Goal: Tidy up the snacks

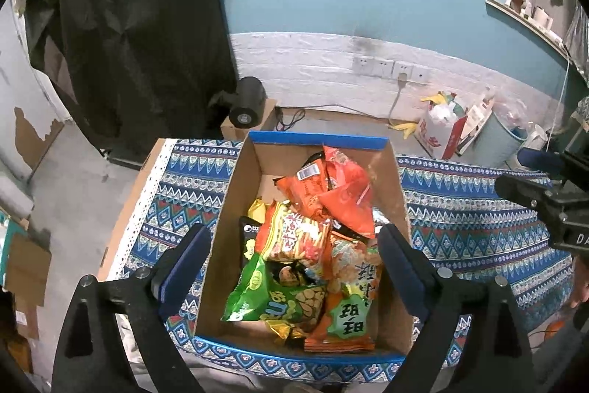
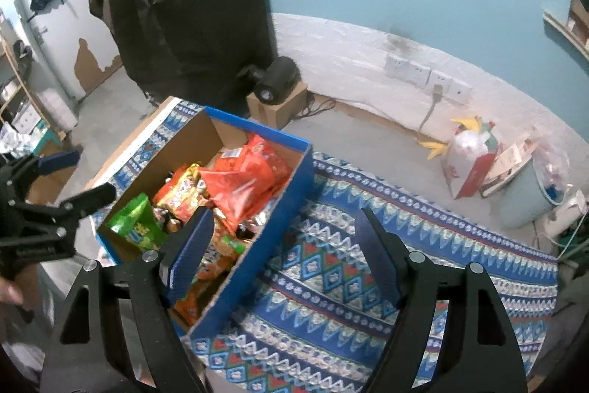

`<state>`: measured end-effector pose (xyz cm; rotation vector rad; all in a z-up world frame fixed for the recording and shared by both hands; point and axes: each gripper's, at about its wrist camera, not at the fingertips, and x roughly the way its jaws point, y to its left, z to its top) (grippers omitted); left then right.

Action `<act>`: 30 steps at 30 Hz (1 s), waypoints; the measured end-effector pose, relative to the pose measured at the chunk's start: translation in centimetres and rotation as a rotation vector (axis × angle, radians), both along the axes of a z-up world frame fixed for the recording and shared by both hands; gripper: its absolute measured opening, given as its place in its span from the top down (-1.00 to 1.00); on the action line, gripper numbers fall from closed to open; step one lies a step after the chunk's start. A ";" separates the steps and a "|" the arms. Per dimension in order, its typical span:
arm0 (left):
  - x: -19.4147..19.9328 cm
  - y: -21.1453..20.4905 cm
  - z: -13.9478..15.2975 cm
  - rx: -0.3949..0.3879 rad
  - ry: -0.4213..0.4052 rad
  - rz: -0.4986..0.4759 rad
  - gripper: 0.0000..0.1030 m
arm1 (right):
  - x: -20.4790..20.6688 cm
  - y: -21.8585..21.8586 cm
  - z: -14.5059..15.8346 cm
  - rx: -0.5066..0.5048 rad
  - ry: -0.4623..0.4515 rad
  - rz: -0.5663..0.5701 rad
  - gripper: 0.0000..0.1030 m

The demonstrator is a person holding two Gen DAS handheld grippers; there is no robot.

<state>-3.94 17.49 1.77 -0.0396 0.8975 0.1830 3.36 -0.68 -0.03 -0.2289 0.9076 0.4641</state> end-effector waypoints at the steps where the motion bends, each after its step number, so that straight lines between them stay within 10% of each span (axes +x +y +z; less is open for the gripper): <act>1: 0.0 -0.2 0.1 0.005 -0.003 -0.001 -0.85 | -0.1 -0.3 0.0 -0.002 -0.008 -0.004 -0.51; 30: 0.5 -2.4 -0.1 0.051 0.023 -0.014 -0.92 | -0.4 -2.9 -0.6 -0.018 -0.004 -0.040 -0.51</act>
